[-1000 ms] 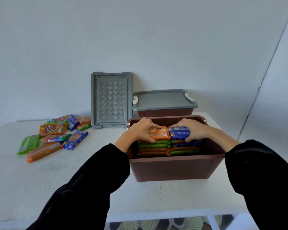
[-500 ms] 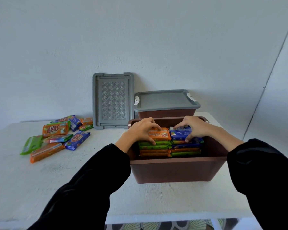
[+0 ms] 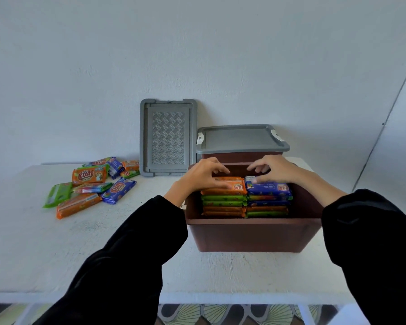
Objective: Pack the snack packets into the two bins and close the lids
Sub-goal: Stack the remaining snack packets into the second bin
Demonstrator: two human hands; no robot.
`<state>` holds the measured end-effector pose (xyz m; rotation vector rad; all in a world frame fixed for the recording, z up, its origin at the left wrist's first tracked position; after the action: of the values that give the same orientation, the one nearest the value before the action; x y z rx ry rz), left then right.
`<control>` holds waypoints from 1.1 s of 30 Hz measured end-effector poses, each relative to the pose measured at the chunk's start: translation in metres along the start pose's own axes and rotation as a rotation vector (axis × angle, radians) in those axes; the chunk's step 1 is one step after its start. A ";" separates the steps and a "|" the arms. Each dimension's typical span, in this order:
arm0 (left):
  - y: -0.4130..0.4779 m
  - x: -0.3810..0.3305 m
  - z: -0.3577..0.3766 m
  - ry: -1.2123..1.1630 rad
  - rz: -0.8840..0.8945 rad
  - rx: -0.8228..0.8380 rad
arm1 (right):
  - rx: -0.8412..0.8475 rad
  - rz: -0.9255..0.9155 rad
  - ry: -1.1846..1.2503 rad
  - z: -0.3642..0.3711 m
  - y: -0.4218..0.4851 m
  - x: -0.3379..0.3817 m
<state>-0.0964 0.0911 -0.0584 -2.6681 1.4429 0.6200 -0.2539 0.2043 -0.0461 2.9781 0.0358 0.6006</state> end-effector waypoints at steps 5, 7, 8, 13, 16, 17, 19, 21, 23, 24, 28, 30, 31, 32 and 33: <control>-0.014 0.025 -0.044 -0.136 -0.026 -0.170 | -0.038 -0.081 0.043 -0.007 0.036 0.038; -0.019 0.043 -0.061 -0.120 -0.060 -0.197 | -0.048 -0.125 0.037 -0.004 0.058 0.058; -0.022 0.055 -0.068 -0.108 -0.084 -0.209 | -0.053 -0.151 0.042 -0.001 0.070 0.068; -0.047 0.131 -0.107 -0.045 -0.244 -0.257 | -0.012 -0.284 0.065 0.027 0.142 0.129; -0.069 0.183 -0.129 -0.044 -0.361 -0.265 | 0.049 -0.360 0.055 0.050 0.188 0.168; -0.077 0.201 -0.135 -0.047 -0.405 -0.265 | 0.064 -0.385 0.052 0.059 0.204 0.180; -0.091 0.237 -0.147 -0.055 -0.502 -0.274 | 0.097 -0.433 0.039 0.076 0.233 0.204; -0.106 0.269 -0.154 -0.053 -0.597 -0.262 | 0.126 -0.465 0.031 0.095 0.260 0.224; -0.118 0.296 -0.154 -0.022 -0.695 -0.179 | 0.156 -0.484 0.021 0.115 0.283 0.239; -0.125 0.308 -0.150 -0.006 -0.745 -0.117 | 0.177 -0.494 0.007 0.126 0.293 0.245; -0.145 0.352 -0.123 -0.001 -0.875 0.024 | 0.294 -0.525 0.062 0.167 0.320 0.251; -0.151 0.364 -0.107 -0.040 -0.874 0.038 | 0.363 -0.522 0.088 0.185 0.326 0.245; -0.152 0.368 -0.100 -0.057 -0.877 0.045 | 0.403 -0.517 0.086 0.194 0.328 0.241; -0.153 0.371 -0.094 -0.061 -0.880 0.051 | 0.442 -0.515 0.078 0.201 0.330 0.237; -0.154 0.373 -0.088 -0.054 -0.886 0.062 | 0.474 -0.509 0.061 0.208 0.331 0.232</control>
<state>0.2378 -0.1380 -0.1369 -2.7999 0.1642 0.5170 0.0415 -0.1346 -0.1119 3.1673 1.0375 0.6835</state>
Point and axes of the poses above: each hand's wrist, its own y-axis towards the middle knuckle, its own z-axis out of the palm, x = y × z, the point moved 4 cm from there along y, towards the middle knuckle, and after that the axes turned 14 degrees about -z, right-handed, at the moved point
